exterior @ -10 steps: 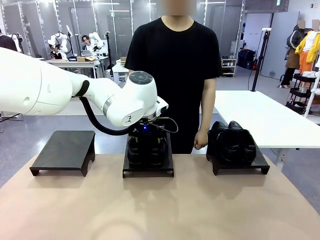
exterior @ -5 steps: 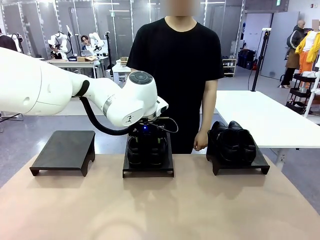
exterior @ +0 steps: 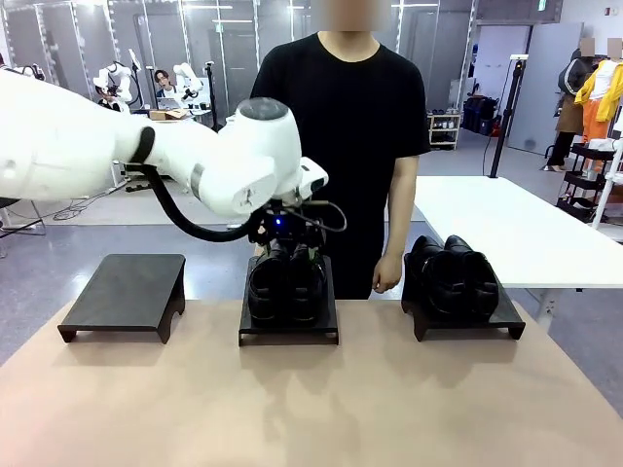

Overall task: Place the shoes on the stand as instructed by the person.
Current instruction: Pick up another pair of Shoes and place it on the Shoes Stand indicated by the person.

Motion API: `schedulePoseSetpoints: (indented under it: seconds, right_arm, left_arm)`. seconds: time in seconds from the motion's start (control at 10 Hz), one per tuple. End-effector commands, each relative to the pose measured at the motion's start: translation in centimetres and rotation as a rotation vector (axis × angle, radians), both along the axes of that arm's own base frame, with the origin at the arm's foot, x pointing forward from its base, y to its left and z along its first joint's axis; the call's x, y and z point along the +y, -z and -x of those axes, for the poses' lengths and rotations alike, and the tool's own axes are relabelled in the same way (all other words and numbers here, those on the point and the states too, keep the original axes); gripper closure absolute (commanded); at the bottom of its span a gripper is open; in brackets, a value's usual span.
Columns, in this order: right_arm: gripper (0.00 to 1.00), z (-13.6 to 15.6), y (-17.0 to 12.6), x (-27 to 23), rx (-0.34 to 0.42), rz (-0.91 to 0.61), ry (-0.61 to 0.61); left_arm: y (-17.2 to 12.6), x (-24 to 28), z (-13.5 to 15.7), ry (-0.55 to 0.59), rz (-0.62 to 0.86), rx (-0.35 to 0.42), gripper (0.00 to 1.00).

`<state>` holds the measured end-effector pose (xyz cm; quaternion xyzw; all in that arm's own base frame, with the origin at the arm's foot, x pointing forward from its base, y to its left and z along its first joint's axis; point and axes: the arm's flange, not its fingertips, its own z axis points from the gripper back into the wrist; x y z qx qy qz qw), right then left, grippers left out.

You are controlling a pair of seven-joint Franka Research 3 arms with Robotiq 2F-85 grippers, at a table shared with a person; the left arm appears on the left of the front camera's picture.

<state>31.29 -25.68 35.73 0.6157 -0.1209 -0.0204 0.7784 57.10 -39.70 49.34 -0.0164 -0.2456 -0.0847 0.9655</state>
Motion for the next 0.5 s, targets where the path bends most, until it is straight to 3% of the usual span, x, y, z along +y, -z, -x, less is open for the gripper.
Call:
schedulePoseSetpoints:
  seconds: [0.0,0.3,0.4]
  right_arm:
    - [0.00,0.3,-0.2,0.1,-0.002,0.004,-0.011]
    - [0.00,0.3,-0.2,0.1,-0.002,0.004,-0.011]
    - [0.00,0.3,-0.2,0.1,-0.002,0.004,-0.011]
  left_arm:
    - [-1.8,3.8,3.6,0.058,0.056,0.100,0.00]
    - [-4.3,12.9,8.0,0.194,0.107,0.085,0.00]
    - [-4.8,16.7,9.5,0.182,0.169,0.078,0.00]
